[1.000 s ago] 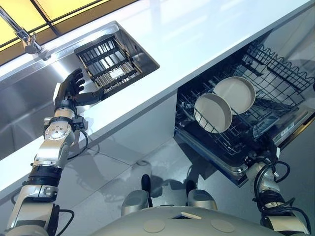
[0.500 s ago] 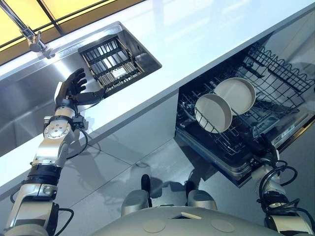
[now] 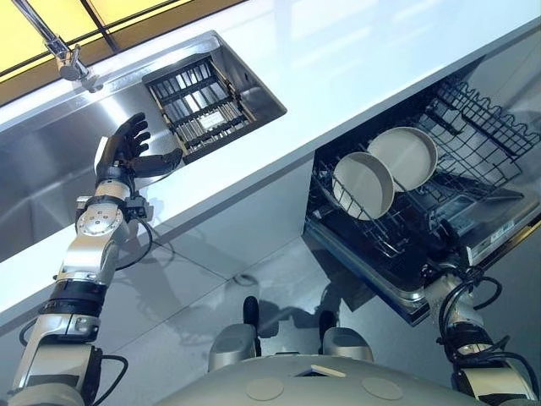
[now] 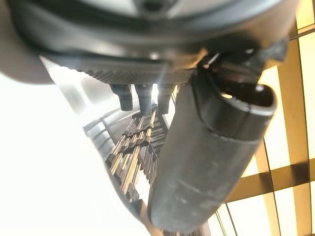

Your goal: Pick up plates and place into dishwasher.

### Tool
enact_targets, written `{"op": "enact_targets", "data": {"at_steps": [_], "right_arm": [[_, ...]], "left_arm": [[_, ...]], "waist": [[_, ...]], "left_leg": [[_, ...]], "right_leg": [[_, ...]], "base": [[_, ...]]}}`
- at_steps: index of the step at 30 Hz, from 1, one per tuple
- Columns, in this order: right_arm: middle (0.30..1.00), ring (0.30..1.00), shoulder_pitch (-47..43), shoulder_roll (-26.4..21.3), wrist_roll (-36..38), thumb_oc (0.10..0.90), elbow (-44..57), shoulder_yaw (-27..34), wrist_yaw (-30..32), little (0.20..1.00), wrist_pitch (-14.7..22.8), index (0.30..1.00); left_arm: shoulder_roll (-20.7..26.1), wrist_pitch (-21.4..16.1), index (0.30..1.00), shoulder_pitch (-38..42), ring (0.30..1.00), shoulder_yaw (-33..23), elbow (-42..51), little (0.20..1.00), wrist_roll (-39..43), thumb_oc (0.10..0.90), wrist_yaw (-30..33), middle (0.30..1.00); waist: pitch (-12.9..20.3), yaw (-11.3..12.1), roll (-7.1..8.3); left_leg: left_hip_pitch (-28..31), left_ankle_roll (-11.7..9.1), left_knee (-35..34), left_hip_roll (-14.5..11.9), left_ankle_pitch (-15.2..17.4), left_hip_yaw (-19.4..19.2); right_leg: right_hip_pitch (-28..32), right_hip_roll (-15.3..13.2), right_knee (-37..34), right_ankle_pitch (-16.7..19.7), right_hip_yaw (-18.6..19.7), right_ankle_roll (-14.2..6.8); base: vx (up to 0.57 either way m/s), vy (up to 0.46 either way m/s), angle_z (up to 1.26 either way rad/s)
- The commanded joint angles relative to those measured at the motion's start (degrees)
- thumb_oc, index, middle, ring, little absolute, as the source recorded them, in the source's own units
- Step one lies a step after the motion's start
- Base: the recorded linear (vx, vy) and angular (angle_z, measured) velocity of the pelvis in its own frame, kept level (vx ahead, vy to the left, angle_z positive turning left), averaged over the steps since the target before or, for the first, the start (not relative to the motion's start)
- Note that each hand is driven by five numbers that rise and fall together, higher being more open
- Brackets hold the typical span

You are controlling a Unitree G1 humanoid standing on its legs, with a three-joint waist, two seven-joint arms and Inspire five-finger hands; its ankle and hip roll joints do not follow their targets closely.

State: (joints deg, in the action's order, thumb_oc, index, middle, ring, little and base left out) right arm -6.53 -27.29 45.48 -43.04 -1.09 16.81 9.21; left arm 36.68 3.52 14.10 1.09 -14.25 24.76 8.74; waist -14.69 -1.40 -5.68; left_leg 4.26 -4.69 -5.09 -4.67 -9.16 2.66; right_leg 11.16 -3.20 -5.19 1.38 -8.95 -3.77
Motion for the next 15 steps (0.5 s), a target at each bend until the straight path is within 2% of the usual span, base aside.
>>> {"op": "enact_targets", "data": {"at_steps": [1, 4, 8, 15], "right_arm": [[0.9, 0.9, -22.16, -0.57, -4.8, 0.8, 14.61, -5.72, -5.01, 0.9, 6.26, 0.9], [0.9, 0.9, -26.37, -1.05, -4.74, 0.8, 14.08, -7.85, -4.43, 0.9, 5.06, 0.9], [0.9, 0.9, -29.54, -1.03, -1.09, 0.8, 13.01, -9.23, -5.99, 0.9, 4.63, 0.9], [0.9, 0.9, -34.27, 1.13, 4.56, 0.8, 12.57, -10.65, -6.84, 0.9, 6.38, 0.9]], "left_arm": [[2.94, -5.18, 0.9, 7.71, 0.9, 1.2, 3.04, 0.9, -0.88, 0.8, 1.45, 0.9], [3.75, -5.06, 0.9, 9.1, 0.9, 2.25, 2.04, 0.9, -0.31, 0.8, 0.62, 0.9], [4.12, -5.06, 0.9, 9.98, 0.9, 3.26, 1.15, 0.9, -0.08, 0.8, -0.85, 0.9], [3.93, -4.41, 0.9, 12.06, 0.9, 5.56, 0.21, 0.9, 0.35, 0.8, -2.08, 0.9]], "waist": [[0.57, 4.3, 1.45], [0.92, 5.41, 2.04], [1.62, 6.73, 2.79], [2.89, 8.13, 3.61]], "left_leg": [[-2.63, 2.44, 8.64, 5.31, 8.97, -0.9], [-2.72, 2.8, 9.13, 5.77, 9.33, -0.31], [-2.1, 3.4, 9.11, 6.41, 9.73, 0.48], [-0.6, 4.37, 8.04, 7.33, 10.44, 0.71]], "right_leg": [[-6.35, 0.95, 10.35, -6.02, -2.67, 2.24], [-6.07, 0.54, 10.43, -6.1, -3.31, 2.23], [-5.31, 0.08, 10.19, -5.88, -4.22, 2.01], [-3.91, -0.66, 8.49, -4.94, -4.52, 1.07]], "base": [[0.06, 0.068, 0.13], [0.07, 0.068, 0.19], [0.11, 0.072, 0.15], [0.09, 0.082, 0.11]]}}
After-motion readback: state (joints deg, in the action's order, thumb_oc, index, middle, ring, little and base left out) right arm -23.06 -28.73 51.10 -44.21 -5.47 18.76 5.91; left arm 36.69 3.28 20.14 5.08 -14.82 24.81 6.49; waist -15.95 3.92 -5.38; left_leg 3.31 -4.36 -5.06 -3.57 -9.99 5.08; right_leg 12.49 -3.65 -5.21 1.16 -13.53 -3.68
